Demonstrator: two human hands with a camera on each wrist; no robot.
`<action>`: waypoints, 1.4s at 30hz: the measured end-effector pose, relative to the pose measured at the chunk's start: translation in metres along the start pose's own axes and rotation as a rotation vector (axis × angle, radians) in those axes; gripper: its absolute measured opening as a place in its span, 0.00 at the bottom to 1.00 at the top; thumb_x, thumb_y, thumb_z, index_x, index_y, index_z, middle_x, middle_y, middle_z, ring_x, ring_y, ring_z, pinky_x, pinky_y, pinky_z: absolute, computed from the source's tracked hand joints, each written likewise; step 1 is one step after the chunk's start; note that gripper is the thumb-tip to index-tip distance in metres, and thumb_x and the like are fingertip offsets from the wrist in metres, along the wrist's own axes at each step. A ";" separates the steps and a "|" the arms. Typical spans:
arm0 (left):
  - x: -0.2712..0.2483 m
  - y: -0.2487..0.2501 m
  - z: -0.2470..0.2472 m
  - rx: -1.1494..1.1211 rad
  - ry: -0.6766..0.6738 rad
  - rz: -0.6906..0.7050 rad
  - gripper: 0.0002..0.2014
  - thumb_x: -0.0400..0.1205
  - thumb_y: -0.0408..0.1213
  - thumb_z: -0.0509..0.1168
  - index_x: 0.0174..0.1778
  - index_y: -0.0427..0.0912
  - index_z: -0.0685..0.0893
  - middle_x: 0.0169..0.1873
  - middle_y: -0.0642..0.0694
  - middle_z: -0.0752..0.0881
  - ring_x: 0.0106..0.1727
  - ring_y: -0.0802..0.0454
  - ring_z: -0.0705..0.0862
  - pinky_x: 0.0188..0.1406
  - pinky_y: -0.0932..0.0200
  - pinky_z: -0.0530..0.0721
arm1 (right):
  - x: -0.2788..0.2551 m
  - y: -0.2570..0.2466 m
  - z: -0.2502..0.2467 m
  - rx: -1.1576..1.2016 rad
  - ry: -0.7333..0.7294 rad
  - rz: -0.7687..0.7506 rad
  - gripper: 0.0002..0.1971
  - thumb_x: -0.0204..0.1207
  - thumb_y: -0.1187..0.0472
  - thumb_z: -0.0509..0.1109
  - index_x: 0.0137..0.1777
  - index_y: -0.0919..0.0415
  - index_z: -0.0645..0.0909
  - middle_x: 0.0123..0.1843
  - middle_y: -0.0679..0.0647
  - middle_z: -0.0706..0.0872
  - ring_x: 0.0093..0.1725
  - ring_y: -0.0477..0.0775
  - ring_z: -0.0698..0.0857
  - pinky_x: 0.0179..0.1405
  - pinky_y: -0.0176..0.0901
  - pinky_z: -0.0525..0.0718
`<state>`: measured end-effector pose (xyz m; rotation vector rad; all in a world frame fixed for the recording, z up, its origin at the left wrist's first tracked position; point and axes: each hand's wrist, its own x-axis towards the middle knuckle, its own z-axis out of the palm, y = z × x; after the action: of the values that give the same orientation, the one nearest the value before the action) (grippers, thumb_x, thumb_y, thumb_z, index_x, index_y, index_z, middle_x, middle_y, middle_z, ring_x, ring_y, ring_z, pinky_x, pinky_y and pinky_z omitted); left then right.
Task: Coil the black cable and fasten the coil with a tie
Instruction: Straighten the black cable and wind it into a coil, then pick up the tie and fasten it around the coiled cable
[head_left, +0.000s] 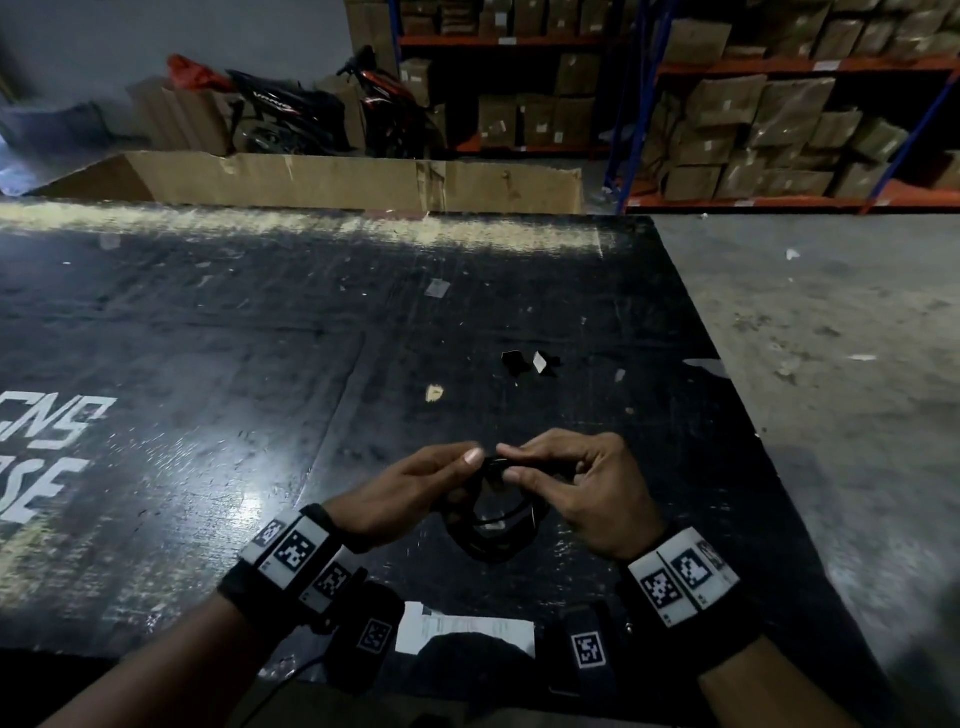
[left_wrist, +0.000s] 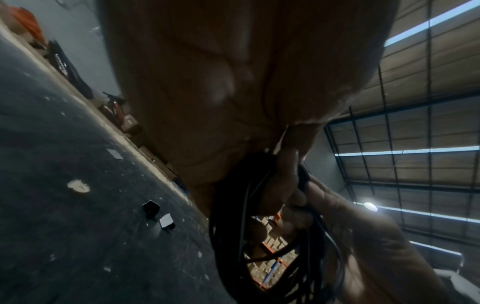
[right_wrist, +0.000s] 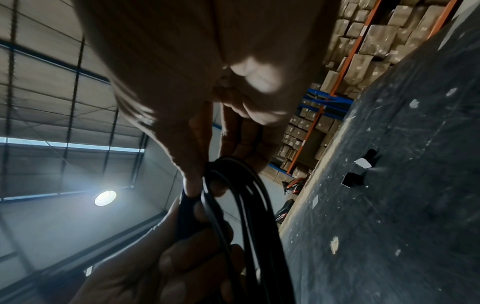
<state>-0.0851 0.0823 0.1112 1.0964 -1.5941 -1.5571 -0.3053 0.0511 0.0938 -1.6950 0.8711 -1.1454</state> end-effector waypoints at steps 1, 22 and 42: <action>0.002 -0.001 -0.002 0.010 -0.003 0.003 0.26 0.93 0.44 0.54 0.61 0.16 0.76 0.42 0.39 0.74 0.37 0.45 0.68 0.37 0.65 0.73 | 0.002 0.001 0.000 0.000 -0.002 0.011 0.10 0.69 0.67 0.84 0.51 0.63 0.94 0.45 0.56 0.95 0.46 0.55 0.95 0.50 0.58 0.93; 0.046 -0.057 -0.119 -0.461 0.421 0.098 0.21 0.80 0.56 0.72 0.40 0.42 0.75 0.30 0.53 0.72 0.29 0.60 0.67 0.39 0.52 0.62 | 0.233 0.151 0.032 -0.789 0.199 0.582 0.20 0.73 0.60 0.74 0.64 0.61 0.77 0.66 0.64 0.83 0.69 0.67 0.80 0.62 0.55 0.82; 0.066 -0.067 -0.147 -0.391 0.561 0.130 0.13 0.87 0.45 0.59 0.36 0.47 0.76 0.30 0.55 0.73 0.30 0.60 0.65 0.36 0.57 0.63 | 0.227 0.111 0.064 -0.362 0.310 0.434 0.11 0.73 0.70 0.72 0.41 0.52 0.92 0.39 0.50 0.92 0.38 0.48 0.89 0.43 0.42 0.88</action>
<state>0.0250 -0.0393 0.0512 1.0605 -0.9206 -1.2552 -0.1785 -0.1732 0.0514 -1.5113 1.6327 -1.0009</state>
